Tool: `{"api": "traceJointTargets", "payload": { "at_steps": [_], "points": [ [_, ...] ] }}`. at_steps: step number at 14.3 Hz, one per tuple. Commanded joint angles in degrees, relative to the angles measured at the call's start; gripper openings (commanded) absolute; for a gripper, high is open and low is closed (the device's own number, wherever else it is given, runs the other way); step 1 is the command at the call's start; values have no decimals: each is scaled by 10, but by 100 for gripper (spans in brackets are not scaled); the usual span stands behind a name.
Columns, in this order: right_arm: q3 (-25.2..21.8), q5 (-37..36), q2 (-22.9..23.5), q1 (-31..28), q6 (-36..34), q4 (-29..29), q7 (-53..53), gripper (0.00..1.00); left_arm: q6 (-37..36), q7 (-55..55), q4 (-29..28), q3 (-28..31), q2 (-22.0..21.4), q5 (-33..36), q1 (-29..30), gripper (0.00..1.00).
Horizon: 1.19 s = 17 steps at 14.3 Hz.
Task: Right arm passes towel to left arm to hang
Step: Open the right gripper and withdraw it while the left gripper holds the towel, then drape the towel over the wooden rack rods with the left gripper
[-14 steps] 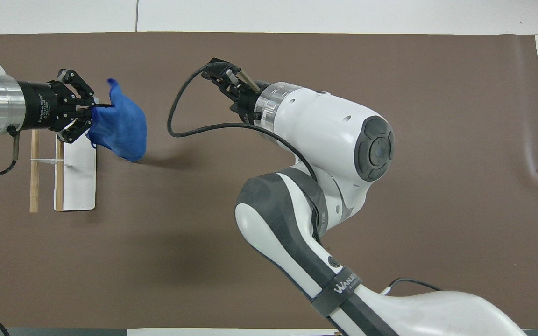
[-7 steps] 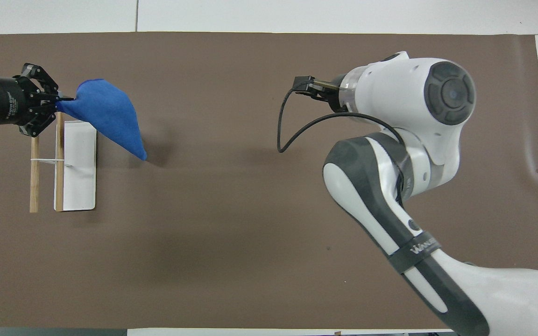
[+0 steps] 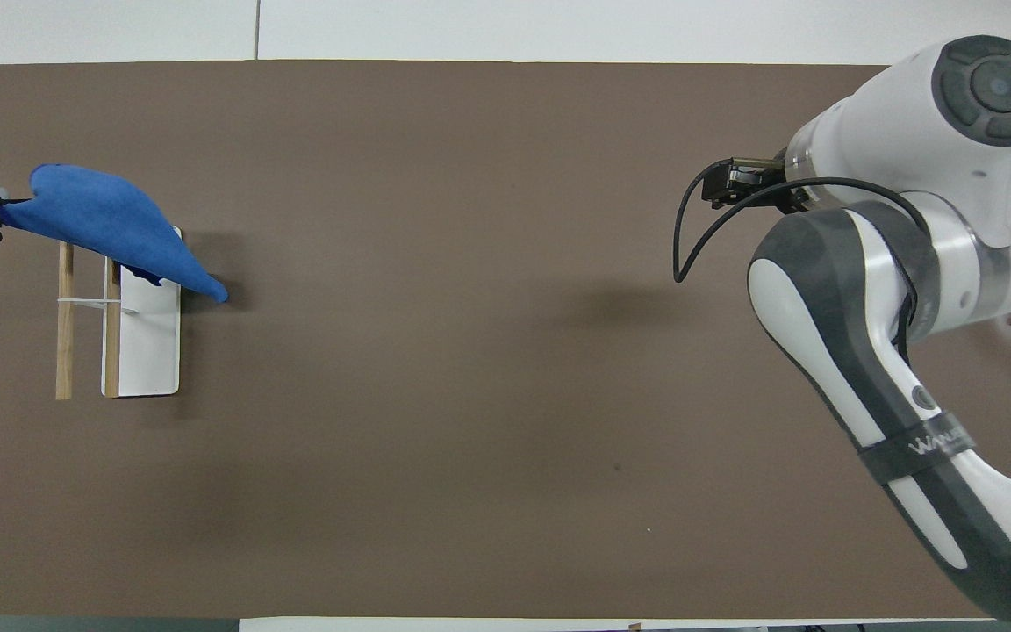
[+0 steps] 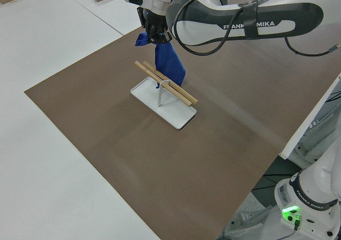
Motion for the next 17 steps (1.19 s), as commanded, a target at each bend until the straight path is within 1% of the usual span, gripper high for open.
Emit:
{"api": "traceJointTargets", "payload": {
  "at_steps": [1, 3, 5, 7, 8, 9, 11, 12, 14, 15, 17],
  "points": [
    [7, -9, -40, -38, -62, 5, -48, 100, 2, -69, -23, -4, -17, 11, 35, 0],
    [8, -9, -67, -66, -104, 9, -83, 100, 1, -104, -32, -4, -23, 11, 56, 0],
    [16, -9, -94, -106, -151, 19, -120, 100, -3, -119, -39, -5, -28, 11, 55, 0],
    [10, -10, -98, -117, -208, 53, -147, 100, -4, -154, -35, -9, -26, 11, 35, 0],
    [10, -12, -97, -126, -238, 72, -150, 100, -4, -169, -33, -10, -25, 11, 11, 0],
    [15, -12, -100, -139, -254, 73, -150, 100, -4, -190, -33, -10, -26, 11, -4, 0],
    [14, -7, -121, -146, -254, 41, -150, 100, -5, -251, -34, -10, -28, 11, -28, 0],
    [11, -5, -125, -140, -246, 34, -146, 100, -6, -269, -37, -10, -29, 11, -39, 0],
    [-1, -4, -126, -105, -245, 34, -125, 100, -7, -331, -32, -10, -28, 10, -57, 0],
    [-18, -4, -126, -99, -246, 34, -125, 100, -9, -364, -31, -10, -29, 11, -59, 0],
    [-23, -3, -125, -97, -243, 35, -129, 100, -48, -433, -32, -9, -39, 11, -59, 0]
  ]
}}
